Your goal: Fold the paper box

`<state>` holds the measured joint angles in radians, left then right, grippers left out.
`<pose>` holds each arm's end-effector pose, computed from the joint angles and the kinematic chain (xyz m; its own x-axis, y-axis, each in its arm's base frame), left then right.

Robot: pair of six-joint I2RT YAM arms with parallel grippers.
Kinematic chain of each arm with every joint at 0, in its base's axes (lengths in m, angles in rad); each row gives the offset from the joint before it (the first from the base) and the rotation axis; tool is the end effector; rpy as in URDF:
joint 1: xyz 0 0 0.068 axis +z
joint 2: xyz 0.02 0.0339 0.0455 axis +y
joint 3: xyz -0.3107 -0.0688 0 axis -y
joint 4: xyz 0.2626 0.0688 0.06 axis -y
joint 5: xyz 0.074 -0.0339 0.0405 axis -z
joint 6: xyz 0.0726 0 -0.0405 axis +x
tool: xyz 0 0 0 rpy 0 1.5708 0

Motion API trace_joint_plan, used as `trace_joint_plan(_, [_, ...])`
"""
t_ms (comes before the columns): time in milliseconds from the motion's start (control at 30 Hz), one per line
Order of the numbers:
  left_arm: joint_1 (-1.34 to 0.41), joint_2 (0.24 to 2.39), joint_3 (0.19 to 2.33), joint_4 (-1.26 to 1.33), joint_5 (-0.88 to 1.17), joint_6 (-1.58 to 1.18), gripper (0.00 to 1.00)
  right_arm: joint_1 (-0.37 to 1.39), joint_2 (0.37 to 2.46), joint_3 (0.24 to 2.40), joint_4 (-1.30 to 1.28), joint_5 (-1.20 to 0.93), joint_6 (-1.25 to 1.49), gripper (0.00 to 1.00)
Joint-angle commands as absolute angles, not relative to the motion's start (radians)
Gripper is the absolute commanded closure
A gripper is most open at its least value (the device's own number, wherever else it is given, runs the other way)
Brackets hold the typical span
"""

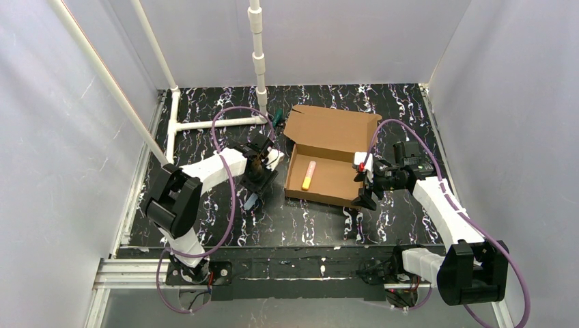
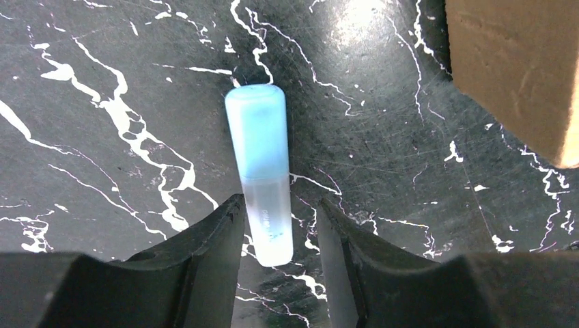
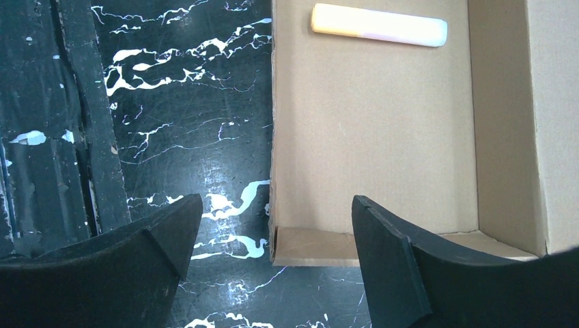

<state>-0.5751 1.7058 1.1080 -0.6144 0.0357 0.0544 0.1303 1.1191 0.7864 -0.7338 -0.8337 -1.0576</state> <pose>0.3041 -0.2002 0.1859 -0.7545 0.5538 -0.3523 0.5960 0.8029 -0.0143 0.2027 0.0808 0.2565 -0.0411 -0.5959 -0.8020 -0.9733 0.2053 -0.1027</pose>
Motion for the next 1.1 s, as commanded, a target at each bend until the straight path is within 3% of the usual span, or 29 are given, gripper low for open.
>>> trace_joint_plan(0, [-0.576, 1.676, 1.116, -0.615, -0.023, 0.048, 0.59, 0.126, 1.114, 0.775, -0.739, -0.859, -1.072, 0.11])
trace_joint_plan(400, [-0.582, 1.7, 1.104, -0.622, -0.128, -0.024, 0.59, 0.124, 1.113, 0.775, -0.741, -0.858, -1.072, 0.11])
trace_joint_plan(700, [-0.592, 1.671, 1.08, -0.609, -0.133, -0.041, 0.82, 0.124, 1.104, 0.775, -0.742, -0.857, -1.072, 0.11])
trace_joint_plan(833, [-0.597, 1.616, 1.062, -0.597, -0.124, -0.054, 0.99, 0.124, 1.101, 0.775, -0.743, -0.856, -1.074, 0.11])
trace_joint_plan(1067, [-0.609, 1.473, 1.0, -0.561, -0.095, -0.082, 1.0, 0.124, 1.109, 0.776, -0.741, -0.86, -1.074, 0.11])
